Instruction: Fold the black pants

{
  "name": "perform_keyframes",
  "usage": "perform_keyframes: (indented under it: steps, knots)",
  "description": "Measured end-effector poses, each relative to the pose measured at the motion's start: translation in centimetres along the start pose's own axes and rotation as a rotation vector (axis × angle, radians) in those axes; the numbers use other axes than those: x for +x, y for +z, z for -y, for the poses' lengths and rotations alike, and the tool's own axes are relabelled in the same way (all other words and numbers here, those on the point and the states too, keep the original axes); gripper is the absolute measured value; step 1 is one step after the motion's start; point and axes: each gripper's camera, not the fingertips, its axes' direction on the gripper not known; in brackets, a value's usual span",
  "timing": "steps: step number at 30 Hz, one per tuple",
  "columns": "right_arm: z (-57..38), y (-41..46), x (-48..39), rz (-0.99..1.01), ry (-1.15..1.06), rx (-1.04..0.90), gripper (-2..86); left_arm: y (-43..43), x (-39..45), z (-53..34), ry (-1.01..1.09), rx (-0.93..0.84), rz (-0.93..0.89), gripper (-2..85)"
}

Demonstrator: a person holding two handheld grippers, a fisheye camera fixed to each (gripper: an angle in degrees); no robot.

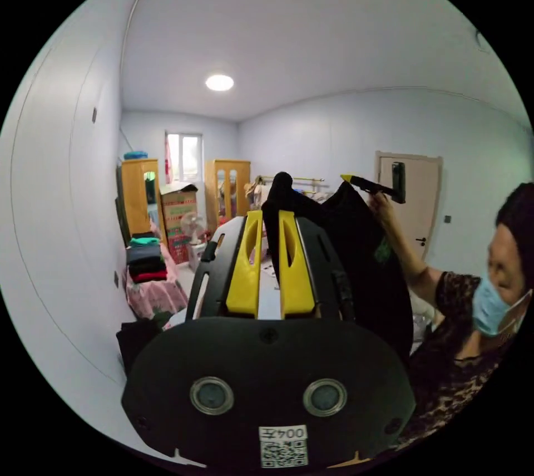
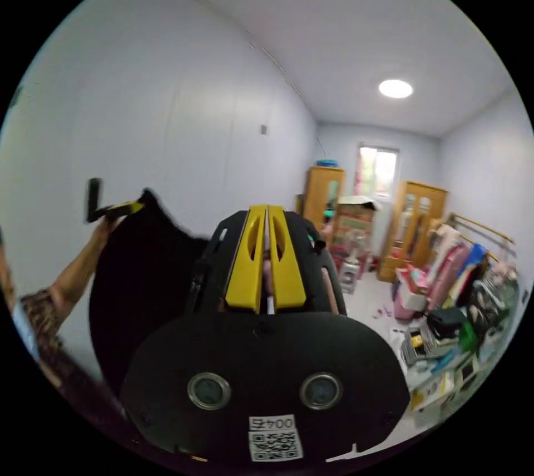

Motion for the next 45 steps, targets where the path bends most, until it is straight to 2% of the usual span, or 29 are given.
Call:
perform_keyframes:
  steps: [2, 3, 4, 5, 6, 8, 10, 13, 16, 22, 26, 31, 38, 45]
  knots:
    - [0.3, 6.7, 4.7, -0.292, 0.054, 0.030, 0.8, 6.0, -4.3, -0.5, 0.014, -0.035, 0.144, 4.3]
    - [0.5, 8.6, 5.9, -0.363, 0.046, 0.003, 1.1, 7.5, -5.3, -0.5, 0.027, -0.051, 0.206, 4.6]
    - [1.0, 12.3, 9.1, -0.461, 0.122, -0.100, 1.8, 10.4, -7.6, -0.9, 0.015, -0.077, 0.391, 5.9]
    - [0.7, 15.2, 12.3, -0.426, 0.206, -0.199, 3.7, 12.9, -10.5, -2.0, -0.083, -0.115, 0.499, 6.7]
    - [0.2, 16.2, 13.5, -0.358, 0.221, -0.221, 4.6, 13.8, -11.9, -2.8, -0.142, -0.126, 0.488, 6.8]
    - [-3.4, 17.5, 16.6, -0.095, 0.269, -0.151, 5.0, 16.4, -15.7, -7.2, -0.270, -0.145, 0.253, 6.3]
    - [-6.9, 18.6, 17.6, -0.024, 0.254, -0.194, 4.9, 17.3, -16.2, -11.5, -0.284, -0.137, 0.217, 6.2]
    - [-14.6, 19.7, 18.2, 0.041, 0.209, -0.313, 5.1, 18.4, -14.8, -19.4, -0.225, -0.230, 0.160, 4.7]
    - [-24.0, 20.1, 19.3, 0.158, 0.285, -0.448, 5.4, 18.8, -12.5, -29.1, -0.235, -0.336, 0.062, 3.7]
    - [-43.3, 19.0, 20.5, 0.273, 0.594, -0.762, 6.5, 20.2, -6.9, -50.2, -0.462, -0.637, -0.115, 3.9]
    - [-51.5, 16.8, 21.4, 0.307, 0.788, -0.899, 7.3, 19.7, -3.0, -60.5, -0.635, -0.770, -0.113, 5.3]
    - [-55.1, 15.2, 25.1, 0.275, 0.860, -0.986, 10.5, 19.0, -1.5, -65.5, -0.715, -0.824, -0.097, 7.4]
    - [-57.5, 10.6, 36.2, 0.155, 0.868, -1.017, 13.1, 19.2, 0.1, -68.5, -0.558, -0.987, -0.103, 10.3]
    - [-61.0, 6.9, 45.8, 0.145, 0.943, -1.011, 13.2, 18.3, 0.8, -71.6, -0.687, -0.991, -0.059, 11.5]
